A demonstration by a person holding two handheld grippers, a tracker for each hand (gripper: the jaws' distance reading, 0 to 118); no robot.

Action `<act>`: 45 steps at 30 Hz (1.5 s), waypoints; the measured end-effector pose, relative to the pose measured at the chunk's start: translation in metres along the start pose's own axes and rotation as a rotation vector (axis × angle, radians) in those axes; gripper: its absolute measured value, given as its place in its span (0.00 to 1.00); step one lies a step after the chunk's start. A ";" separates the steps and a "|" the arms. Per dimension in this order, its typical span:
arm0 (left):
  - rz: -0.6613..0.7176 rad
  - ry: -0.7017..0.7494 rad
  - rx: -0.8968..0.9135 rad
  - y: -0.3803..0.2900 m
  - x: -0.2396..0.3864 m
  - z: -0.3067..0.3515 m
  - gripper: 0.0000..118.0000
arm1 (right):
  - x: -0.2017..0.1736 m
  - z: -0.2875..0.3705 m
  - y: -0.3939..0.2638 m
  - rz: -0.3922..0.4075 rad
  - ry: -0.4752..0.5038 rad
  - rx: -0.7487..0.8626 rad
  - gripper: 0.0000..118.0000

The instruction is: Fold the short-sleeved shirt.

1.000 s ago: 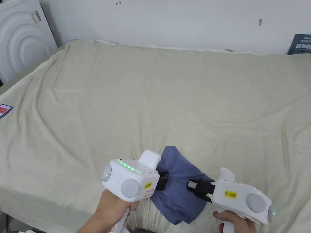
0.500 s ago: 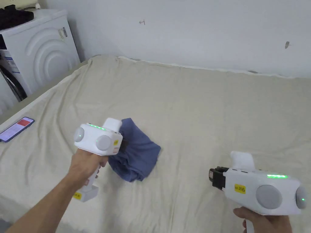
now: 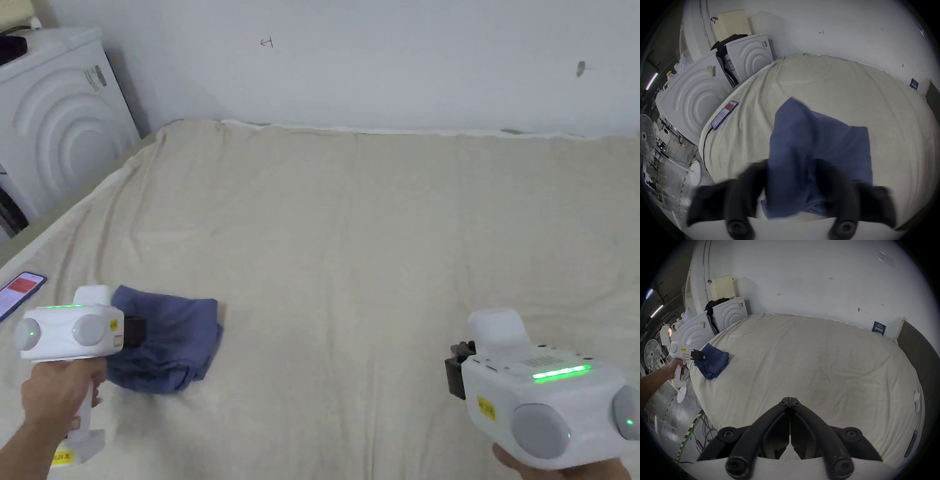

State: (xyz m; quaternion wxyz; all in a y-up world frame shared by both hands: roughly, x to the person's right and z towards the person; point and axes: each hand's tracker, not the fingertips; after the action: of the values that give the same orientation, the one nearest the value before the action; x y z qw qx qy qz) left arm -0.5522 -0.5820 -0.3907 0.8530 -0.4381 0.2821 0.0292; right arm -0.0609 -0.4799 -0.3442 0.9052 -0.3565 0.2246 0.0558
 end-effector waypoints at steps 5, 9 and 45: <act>0.036 0.134 0.141 0.019 -0.002 0.021 0.98 | 0.002 0.007 0.003 0.047 -0.028 0.007 0.00; 0.018 0.053 0.311 0.041 0.019 0.094 0.97 | 0.005 0.022 0.014 0.053 -0.054 0.051 0.00; -0.013 -0.431 0.936 -0.075 0.247 0.510 1.00 | 0.037 0.283 -0.009 -0.045 -0.493 0.736 1.00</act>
State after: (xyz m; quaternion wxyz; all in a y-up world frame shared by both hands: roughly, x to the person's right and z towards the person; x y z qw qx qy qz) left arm -0.0901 -0.2873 -0.2285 0.9967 0.0049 0.0800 -0.0161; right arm 0.0782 -0.2995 -0.1724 0.9993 0.0084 -0.0008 0.0356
